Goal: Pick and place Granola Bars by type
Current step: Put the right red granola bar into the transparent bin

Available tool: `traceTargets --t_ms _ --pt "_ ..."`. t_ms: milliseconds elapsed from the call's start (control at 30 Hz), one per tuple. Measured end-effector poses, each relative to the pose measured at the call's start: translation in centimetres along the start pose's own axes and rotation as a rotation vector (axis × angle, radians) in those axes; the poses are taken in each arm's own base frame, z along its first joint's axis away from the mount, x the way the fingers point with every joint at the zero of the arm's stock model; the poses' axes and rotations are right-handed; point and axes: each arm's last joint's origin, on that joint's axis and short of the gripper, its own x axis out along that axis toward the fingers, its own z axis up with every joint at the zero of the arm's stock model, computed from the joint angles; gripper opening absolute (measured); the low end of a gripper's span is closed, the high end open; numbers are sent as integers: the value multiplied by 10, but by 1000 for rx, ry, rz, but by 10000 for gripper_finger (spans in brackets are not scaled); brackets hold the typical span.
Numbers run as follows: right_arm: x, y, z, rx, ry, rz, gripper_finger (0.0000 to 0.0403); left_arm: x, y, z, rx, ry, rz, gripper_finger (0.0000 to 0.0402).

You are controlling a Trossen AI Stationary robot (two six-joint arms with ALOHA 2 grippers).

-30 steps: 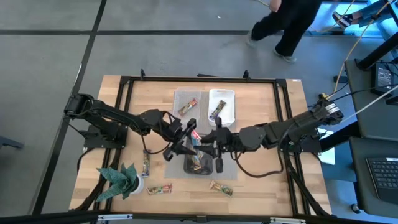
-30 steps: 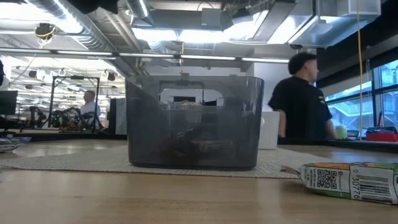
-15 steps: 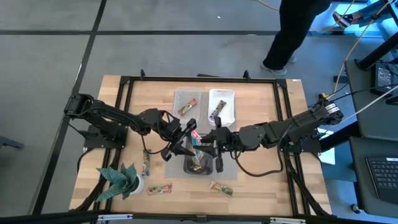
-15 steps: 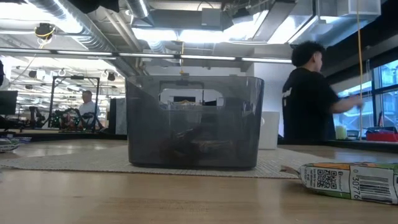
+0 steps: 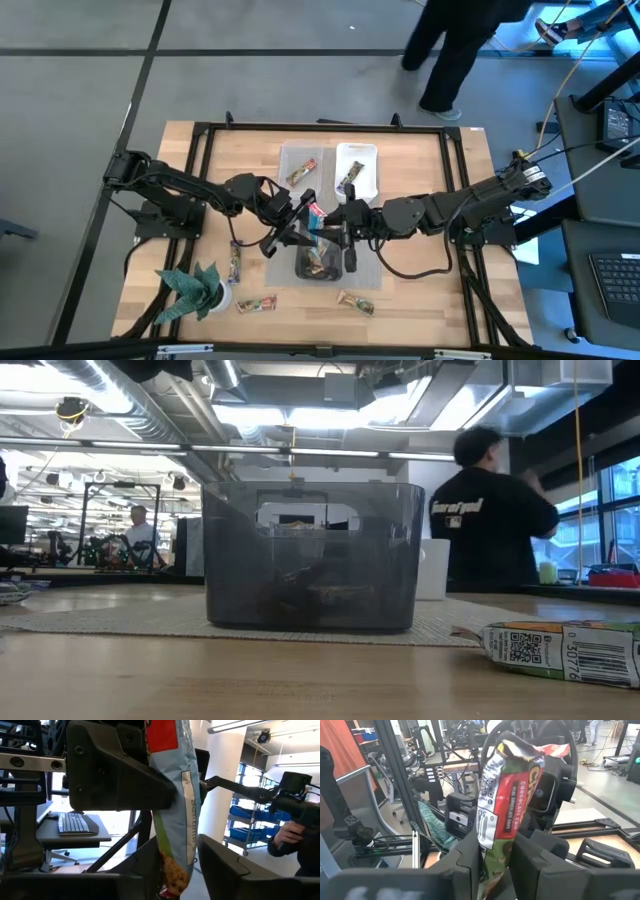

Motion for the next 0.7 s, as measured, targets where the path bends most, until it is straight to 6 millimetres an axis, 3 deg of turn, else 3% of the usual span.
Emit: traceTargets --t_ms 300,533,700 --pt "0 1 -2 -27 27 69 99 -2 4 1 2 5 8 70" --pt "-5 0 -2 -44 58 64 165 -2 5 1 2 3 13 67" --pt "-23 -5 9 -74 83 55 207 -3 6 1 2 4 15 66"
